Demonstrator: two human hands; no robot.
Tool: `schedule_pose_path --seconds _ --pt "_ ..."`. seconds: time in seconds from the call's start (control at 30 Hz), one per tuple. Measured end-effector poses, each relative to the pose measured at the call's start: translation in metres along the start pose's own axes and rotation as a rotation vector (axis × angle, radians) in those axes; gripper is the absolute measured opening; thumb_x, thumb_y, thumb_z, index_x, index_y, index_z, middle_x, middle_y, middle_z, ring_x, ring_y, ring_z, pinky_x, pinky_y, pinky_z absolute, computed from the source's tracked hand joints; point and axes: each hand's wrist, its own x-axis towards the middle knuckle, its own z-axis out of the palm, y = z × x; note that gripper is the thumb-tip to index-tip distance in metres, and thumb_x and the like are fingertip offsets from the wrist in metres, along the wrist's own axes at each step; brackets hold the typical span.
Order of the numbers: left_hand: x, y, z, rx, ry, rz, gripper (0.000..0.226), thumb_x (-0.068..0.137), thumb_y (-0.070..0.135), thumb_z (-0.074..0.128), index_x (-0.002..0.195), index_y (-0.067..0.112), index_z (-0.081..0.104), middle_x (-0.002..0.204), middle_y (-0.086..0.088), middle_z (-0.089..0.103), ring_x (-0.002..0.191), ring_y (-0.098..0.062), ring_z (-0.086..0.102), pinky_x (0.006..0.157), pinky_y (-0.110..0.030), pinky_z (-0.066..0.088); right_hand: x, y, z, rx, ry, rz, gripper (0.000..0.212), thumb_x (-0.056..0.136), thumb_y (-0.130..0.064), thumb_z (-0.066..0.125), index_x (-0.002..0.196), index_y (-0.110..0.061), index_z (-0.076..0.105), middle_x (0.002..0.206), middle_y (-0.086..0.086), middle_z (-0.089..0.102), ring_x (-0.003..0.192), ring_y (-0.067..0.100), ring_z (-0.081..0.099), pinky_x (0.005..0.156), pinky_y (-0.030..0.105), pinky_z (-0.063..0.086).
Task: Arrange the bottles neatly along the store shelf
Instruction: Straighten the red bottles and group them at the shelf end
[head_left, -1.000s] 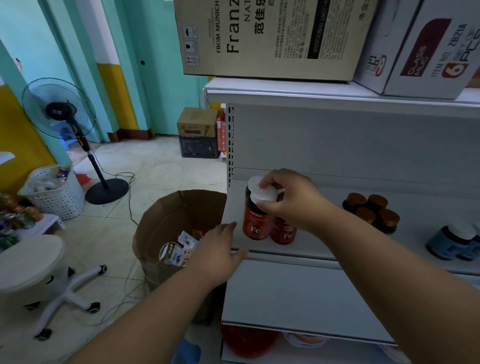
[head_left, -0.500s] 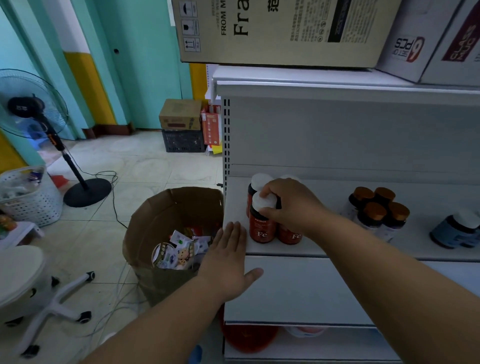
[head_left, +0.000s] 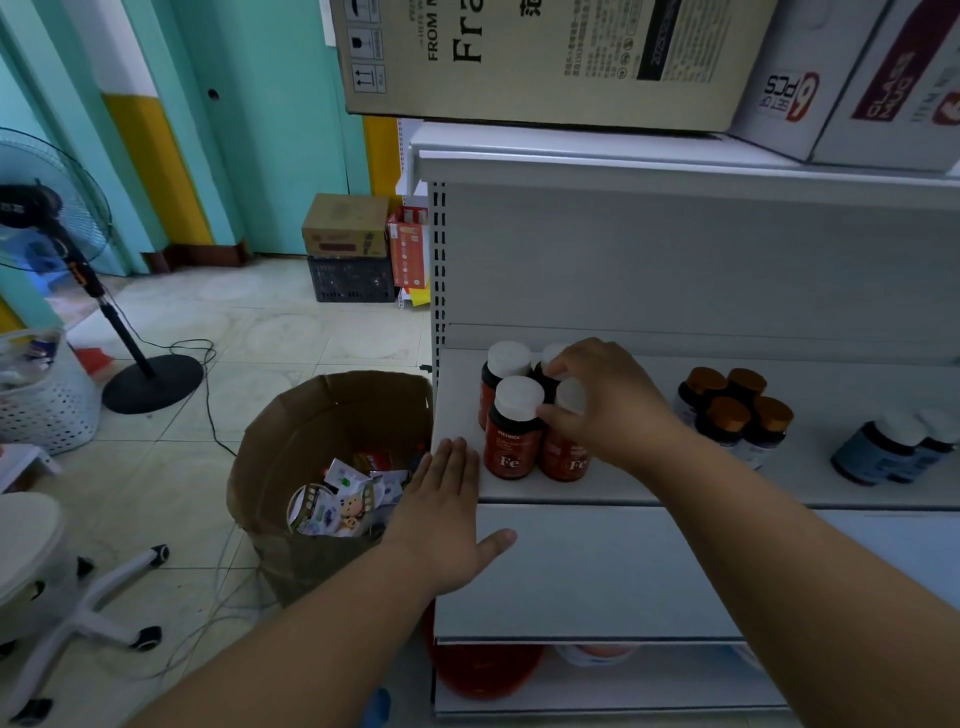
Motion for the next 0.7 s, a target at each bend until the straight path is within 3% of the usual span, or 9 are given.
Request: schedule_pose_path --seconds 0.23,0.47,0.6,0.7 --pt "0.001 0.000 0.001 -0.003 -0.025 0.002 0.113 0.074 0.088 0.004 0.154 0.010 -0.018 0.161 -0.011 -0.022 0.148 -0.024 -0.023 0.121 -0.040 -0.010 -0.009 0.013 0.012 0.022 -0.055 0.129 0.042 0.087 -0.035 0.065 0.125 -0.022 0.054 0.124 0.007 0.049 0.114 0.026 0.046 0.089 0.032 0.039" --pt "0.000 0.001 -0.004 -0.001 -0.063 -0.007 0.117 0.068 0.089 0.000 0.153 0.010 -0.019 0.161 -0.011 -0.024 0.148 -0.024 -0.024 0.122 -0.042 -0.008 -0.016 0.014 0.001 0.104 -0.042 0.109 0.035 0.090 -0.028 0.063 0.124 -0.022 0.055 0.120 0.006 0.054 0.106 0.022 0.050 0.081 0.030 0.041" --pt "-0.002 -0.001 -0.020 -0.073 -0.132 -0.011 0.112 0.081 0.086 0.024 0.154 0.012 -0.016 0.162 -0.009 -0.021 0.149 -0.022 -0.020 0.122 -0.040 -0.007 -0.026 0.007 -0.026 0.163 0.055 0.058 0.028 0.088 -0.029 0.065 0.115 -0.025 0.059 0.113 -0.002 0.056 0.099 0.015 0.052 0.075 0.026 0.043" --pt "-0.012 0.002 -0.040 -0.317 -0.014 -0.043 0.101 0.086 0.076 0.040 0.158 0.017 0.001 0.166 -0.004 0.001 0.152 -0.020 0.002 0.121 -0.036 0.008 -0.035 -0.001 -0.047 0.225 0.084 0.036 0.023 0.087 -0.029 0.067 0.109 -0.029 0.061 0.106 -0.014 0.057 0.090 0.002 0.051 0.070 0.011 0.039"
